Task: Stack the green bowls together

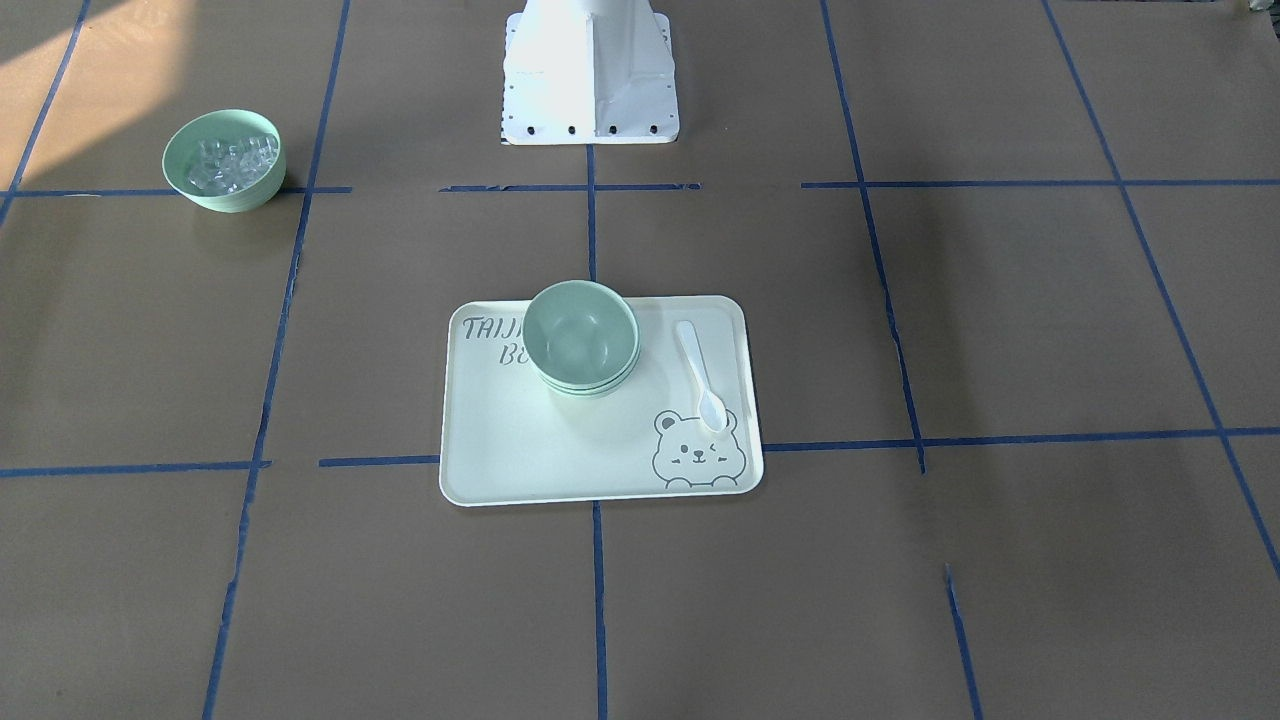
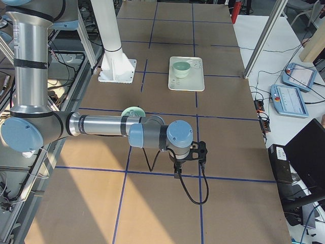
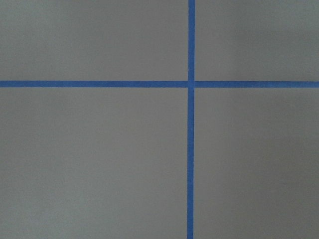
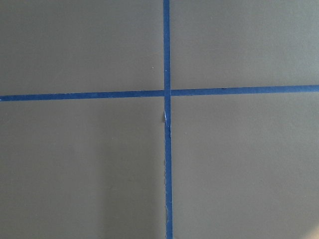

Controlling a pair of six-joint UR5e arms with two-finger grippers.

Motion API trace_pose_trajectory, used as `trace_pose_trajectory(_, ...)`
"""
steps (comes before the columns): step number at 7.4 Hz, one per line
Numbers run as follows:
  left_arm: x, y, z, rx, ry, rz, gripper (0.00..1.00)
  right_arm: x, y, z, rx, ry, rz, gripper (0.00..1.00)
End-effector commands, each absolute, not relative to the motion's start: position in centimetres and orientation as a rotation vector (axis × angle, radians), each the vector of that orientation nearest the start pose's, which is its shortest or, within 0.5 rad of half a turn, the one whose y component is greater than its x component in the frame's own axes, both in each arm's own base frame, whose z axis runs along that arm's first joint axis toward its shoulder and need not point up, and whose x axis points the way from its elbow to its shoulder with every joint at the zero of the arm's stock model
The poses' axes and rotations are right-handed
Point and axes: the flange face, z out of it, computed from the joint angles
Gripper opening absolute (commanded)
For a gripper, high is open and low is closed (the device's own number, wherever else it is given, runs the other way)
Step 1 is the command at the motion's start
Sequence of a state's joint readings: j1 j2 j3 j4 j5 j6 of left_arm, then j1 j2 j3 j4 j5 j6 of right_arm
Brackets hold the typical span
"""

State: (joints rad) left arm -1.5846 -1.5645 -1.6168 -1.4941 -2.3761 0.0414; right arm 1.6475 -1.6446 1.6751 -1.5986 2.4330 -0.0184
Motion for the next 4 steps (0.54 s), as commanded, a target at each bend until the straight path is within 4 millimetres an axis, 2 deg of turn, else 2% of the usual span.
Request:
trace_pose_trajectory(1, -6.82, -48.55, 64.45, -0.013, 0.806, 0.011, 1.0, 9.32, -45.48, 63.77, 0.046, -0.866, 0.054, 1.0)
trace_pose_trajectory(4, -6.82, -48.55, 64.45, -0.013, 0.806, 0.011, 1.0, 9.22, -45.56, 63.67, 0.045, -0.872, 0.054, 1.0)
